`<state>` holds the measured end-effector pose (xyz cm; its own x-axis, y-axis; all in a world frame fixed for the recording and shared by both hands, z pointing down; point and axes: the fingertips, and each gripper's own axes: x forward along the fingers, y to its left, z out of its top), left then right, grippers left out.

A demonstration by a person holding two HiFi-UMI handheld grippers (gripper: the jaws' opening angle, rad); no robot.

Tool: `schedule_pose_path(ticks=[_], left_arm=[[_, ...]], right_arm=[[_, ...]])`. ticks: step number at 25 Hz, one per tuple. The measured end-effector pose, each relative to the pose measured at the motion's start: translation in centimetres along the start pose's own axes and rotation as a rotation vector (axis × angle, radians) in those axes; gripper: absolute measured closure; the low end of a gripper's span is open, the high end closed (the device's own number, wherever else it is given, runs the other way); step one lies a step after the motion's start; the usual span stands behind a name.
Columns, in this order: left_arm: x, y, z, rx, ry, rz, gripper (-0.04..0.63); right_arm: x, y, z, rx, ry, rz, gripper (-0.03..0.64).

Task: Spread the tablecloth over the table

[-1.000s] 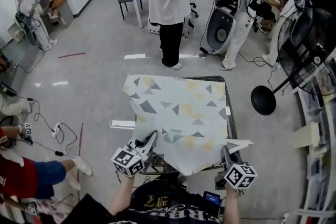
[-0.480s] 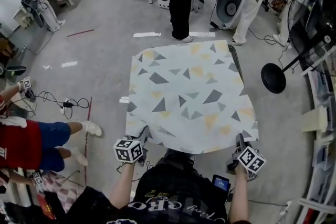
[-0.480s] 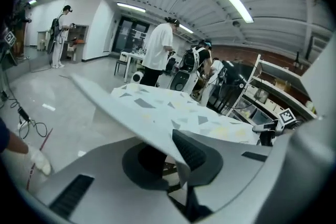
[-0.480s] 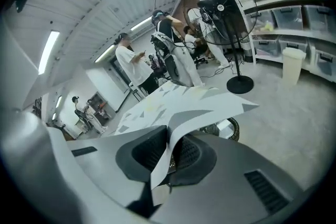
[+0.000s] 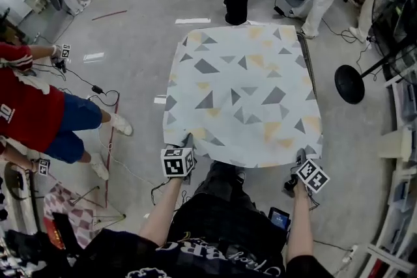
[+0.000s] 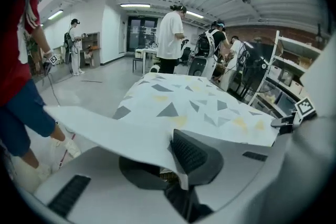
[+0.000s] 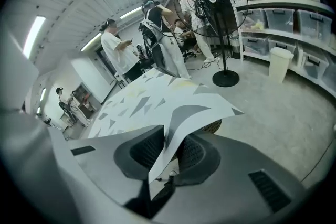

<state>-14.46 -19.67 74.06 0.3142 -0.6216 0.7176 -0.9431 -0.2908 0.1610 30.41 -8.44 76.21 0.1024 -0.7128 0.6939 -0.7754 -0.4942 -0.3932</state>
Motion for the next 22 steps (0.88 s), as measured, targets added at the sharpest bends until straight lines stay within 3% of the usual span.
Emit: schedule_pose_path(ticks=[3,5,8,11,12,13,14,22], left_arm=[[0.0,0.8,-1.5,-0.004,0.041,0.059,0.534],[-0.3,1.1,-2.3,-0.02,0.064,0.088,0.525],[-1.1,1.5,-3.5,-0.102,0.088,0.123,0.517],[-2.2,2.0,-5.2,-0.204,0.132,0.152,0.498],[-2.6,2.1,-6.0,-0.22,0.164,0.158,0.436],[-2.9,2.1,-7.0,-0.221,0.201,0.16,0.314],[-3.3,2.0,-7.8,-0.215,0.23,0.159,0.293],[-6.8,3.6,-11.8,-0.194,0.315,0.284,0.259]], right_arm=[[0.7,-0.9,-1.0,-0.048,0.053,-0.05,0.494],[0.9,-1.3,-2.0,-0.078,0.105,-0.072,0.39],[0.3,-2.2,-3.6,-0.082,0.142,-0.117,0.315],[-1.1,-3.2,-4.8,-0.051,0.152,-0.148,0.288],[-1.6,-3.2,-5.0,-0.041,0.153,-0.142,0.285],[-2.0,-3.0,-5.0,-0.036,0.151,-0.128,0.285],[-2.3,-2.6,-5.0,-0.036,0.147,-0.108,0.287],[-3.8,5.1,-3.9,-0.122,0.091,0.104,0.31]])
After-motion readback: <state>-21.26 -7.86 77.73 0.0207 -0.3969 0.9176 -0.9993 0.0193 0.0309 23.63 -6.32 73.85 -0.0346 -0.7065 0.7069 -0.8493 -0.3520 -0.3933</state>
